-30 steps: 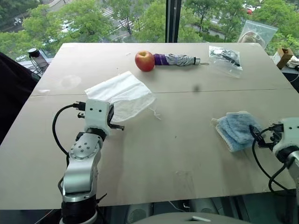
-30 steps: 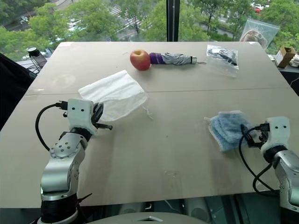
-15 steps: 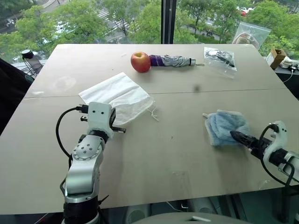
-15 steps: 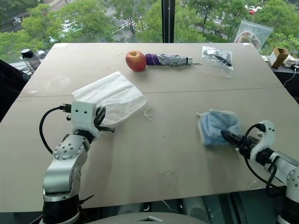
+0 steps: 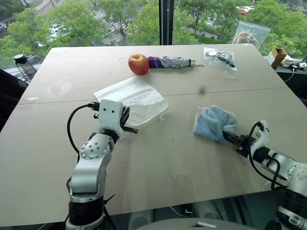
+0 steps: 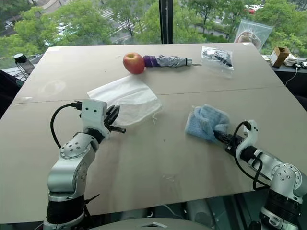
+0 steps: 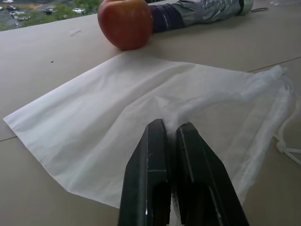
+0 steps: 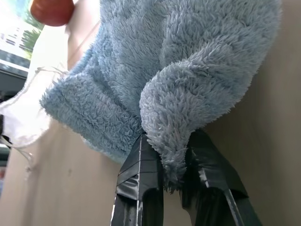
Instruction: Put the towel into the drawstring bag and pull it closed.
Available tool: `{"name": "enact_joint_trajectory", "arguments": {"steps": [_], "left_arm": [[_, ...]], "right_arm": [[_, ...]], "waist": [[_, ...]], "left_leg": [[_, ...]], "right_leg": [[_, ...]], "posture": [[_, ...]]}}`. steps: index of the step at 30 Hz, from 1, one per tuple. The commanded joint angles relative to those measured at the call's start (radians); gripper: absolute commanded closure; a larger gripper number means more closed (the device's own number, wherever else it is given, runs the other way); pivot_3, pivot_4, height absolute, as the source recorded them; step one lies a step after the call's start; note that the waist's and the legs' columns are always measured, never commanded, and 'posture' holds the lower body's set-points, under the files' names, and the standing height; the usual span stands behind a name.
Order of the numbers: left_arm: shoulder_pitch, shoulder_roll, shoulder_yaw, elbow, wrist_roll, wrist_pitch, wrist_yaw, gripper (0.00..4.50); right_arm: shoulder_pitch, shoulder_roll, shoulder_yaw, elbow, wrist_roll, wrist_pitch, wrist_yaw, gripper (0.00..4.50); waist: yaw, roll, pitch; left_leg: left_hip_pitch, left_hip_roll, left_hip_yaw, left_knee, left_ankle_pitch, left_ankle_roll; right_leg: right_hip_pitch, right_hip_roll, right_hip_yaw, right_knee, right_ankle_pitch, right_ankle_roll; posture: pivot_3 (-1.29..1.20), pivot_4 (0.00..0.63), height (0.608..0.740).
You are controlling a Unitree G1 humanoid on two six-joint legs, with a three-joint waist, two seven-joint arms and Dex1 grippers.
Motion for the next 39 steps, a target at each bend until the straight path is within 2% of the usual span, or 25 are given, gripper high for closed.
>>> {"name": "enact_joint_trajectory", "arguments": {"steps": [1, 3, 10, 18, 21, 28, 34, 39], "left_arm": [[-0.066, -0.001, 0.003, -0.026, -0.041, -0.016, -0.012, 4.50], [-0.107, -0.009, 0.005, -0.005, -0.059, -0.012, -0.007, 4.50], [-0.187, -0.026, 0.007, 0.018, -0.110, 0.018, 0.002, 4.50], [-0.226, -0.083, 0.047, 0.035, -0.245, 0.096, -0.007, 4.50], [-0.272, -0.134, 0.118, 0.029, -0.373, 0.192, 0.014, 4.50], [-0.334, -0.134, 0.180, 0.022, -0.594, 0.340, 0.000, 4.50], [-0.396, -0.151, 0.235, 0.086, -0.715, 0.387, 0.057, 4.50], [-0.433, -0.151, 0.260, 0.121, -0.775, 0.404, 0.114, 4.50]], "right_arm": [[-0.053, 0.036, -0.024, -0.029, 0.192, 0.021, -0.002, 4.49], [-0.084, 0.041, -0.038, -0.036, 0.307, 0.022, -0.026, 4.49], [-0.091, -0.001, 0.041, -0.074, 0.604, -0.047, -0.099, 4.49], [-0.122, 0.016, 0.186, -0.112, 0.769, -0.236, -0.172, 4.49], [-0.131, 0.032, 0.250, -0.121, 0.753, -0.283, -0.161, 4.49], [-0.122, 0.063, 0.352, -0.124, 0.650, -0.385, -0.094, 4.49], [-0.040, 0.077, 0.438, -0.114, 0.500, -0.436, -0.013, 4.49], [0.040, 0.045, 0.440, -0.168, 0.509, -0.434, 0.047, 4.49]], "waist": [[0.001, 0.004, 0.003], [0.003, 0.011, 0.007], [0.011, 0.012, 0.008], [0.009, 0.012, 0.008], [0.009, 0.012, 0.008], [0.009, 0.012, 0.008], [0.014, 0.012, 0.008], [0.025, 0.012, 0.008]], "left_leg": [[-0.001, 0.000, 0.000, 0.000, 0.000, 0.000], [-0.002, -0.001, 0.001, 0.000, 0.000, 0.000], [-0.006, -0.003, 0.002, -0.001, 0.000, 0.000], [-0.006, -0.003, 0.002, -0.002, -0.001, 0.001], [-0.006, -0.003, 0.002, -0.002, -0.001, 0.001], [-0.007, -0.003, 0.002, -0.002, -0.001, 0.001], [-0.007, -0.003, 0.002, -0.002, -0.001, 0.001], [-0.007, -0.003, 0.002, -0.002, -0.001, 0.001]], "right_leg": [[-0.001, 0.000, 0.000, 0.000, 0.000, 0.000], [-0.002, 0.000, 0.002, 0.000, 0.002, 0.003], [-0.003, 0.000, 0.003, -0.005, 0.002, 0.005], [-0.003, 0.000, 0.002, -0.009, 0.002, 0.006], [-0.003, 0.000, 0.003, -0.009, 0.003, 0.007], [-0.003, 0.001, 0.002, -0.009, 0.003, 0.007], [-0.002, 0.001, 0.002, -0.009, 0.003, 0.007], [-0.003, 0.001, 0.001, -0.010, 0.004, 0.007]], "posture": [[0.00, 0.150, 0.740], [0.00, 0.150, 0.740], [0.00, 0.150, 0.740], [0.00, 0.150, 0.740], [0.00, 0.150, 0.740], [0.00, 0.150, 0.740], [0.00, 0.150, 0.740], [0.00, 0.150, 0.740]]}}
